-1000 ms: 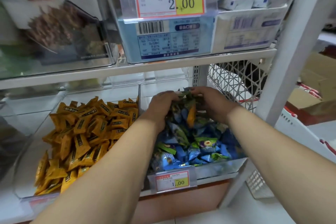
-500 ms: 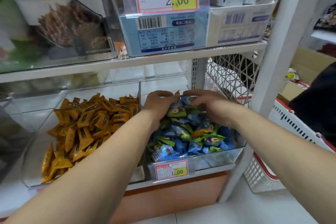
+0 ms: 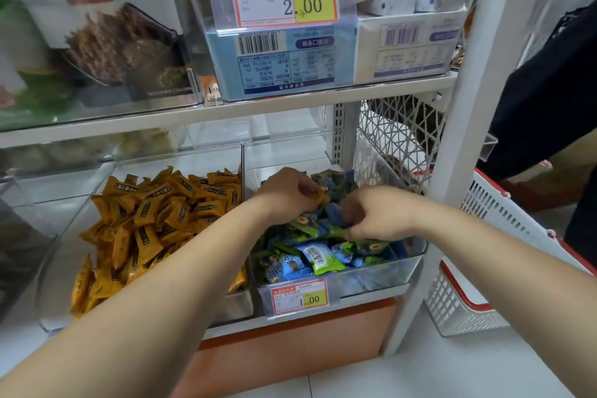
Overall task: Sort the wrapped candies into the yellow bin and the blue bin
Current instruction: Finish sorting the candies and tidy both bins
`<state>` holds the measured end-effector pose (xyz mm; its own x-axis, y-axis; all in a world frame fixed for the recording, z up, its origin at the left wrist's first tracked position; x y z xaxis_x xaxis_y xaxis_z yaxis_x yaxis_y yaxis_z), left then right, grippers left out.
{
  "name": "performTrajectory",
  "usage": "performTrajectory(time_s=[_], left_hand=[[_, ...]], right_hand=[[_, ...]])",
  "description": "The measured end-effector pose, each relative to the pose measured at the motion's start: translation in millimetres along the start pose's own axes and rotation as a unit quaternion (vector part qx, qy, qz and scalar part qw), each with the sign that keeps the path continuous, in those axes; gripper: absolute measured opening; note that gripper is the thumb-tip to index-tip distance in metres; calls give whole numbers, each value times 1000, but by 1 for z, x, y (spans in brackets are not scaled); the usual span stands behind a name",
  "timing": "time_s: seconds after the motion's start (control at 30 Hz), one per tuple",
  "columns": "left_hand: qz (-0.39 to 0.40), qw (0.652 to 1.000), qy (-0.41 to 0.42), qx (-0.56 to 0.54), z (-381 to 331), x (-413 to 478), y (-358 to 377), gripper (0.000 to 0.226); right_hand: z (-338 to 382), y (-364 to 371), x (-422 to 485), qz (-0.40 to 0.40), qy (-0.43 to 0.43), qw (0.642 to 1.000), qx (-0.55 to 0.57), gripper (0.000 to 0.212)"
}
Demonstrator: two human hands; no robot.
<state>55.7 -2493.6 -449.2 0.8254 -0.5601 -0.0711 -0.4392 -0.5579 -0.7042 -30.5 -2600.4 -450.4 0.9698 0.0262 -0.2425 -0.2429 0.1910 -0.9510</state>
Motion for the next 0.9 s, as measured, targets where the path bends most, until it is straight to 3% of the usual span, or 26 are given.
performTrajectory(time_s=[0.27, 0.37, 0.5, 0.57, 0.63, 0.77, 0.83, 0.9], left_hand=[[-56, 998, 30, 15, -9, -8, -18, 17], [-113, 992, 42, -47, -20, -17, -35, 18], [-140, 973, 40, -177, -33, -40, -57, 17], [-98, 954, 32, -282, -38, -57, -54, 19], [-46, 918, 11, -395, -40, -75, -45, 24], [9, 841, -55, -539, -34, -108, -35, 27], [-14, 853, -72, -516, -25, -119, -42, 28], [-30, 906, -38, -421, -23, -125, -52, 27]], right_hand=[[-1, -5, -3, -28, 21, 999, 14, 26], [-12, -34, -11, -101, 49, 993, 19, 25], [-20, -70, -35, -233, 65, 954, 179, 19], [-13, -71, -46, -249, 38, 896, 365, 19], [6, -66, -53, -225, 11, 858, 462, 21], [44, -75, -59, -233, -42, 878, 416, 22], [64, -79, -58, -238, -66, 894, 375, 19], [77, -77, -55, -244, -64, 900, 355, 23]])
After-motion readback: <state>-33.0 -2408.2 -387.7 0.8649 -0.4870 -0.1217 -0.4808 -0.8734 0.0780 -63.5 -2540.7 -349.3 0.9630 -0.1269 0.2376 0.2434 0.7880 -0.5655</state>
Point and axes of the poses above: each hand's wrist, its own x-axis towards the middle knuckle, its own y-axis out of the palm, z = x × y, the point moved 10 cm from there along x, towards the middle knuckle, and after that the axes turned 5 degrees about -x, right-handed, at the moved point
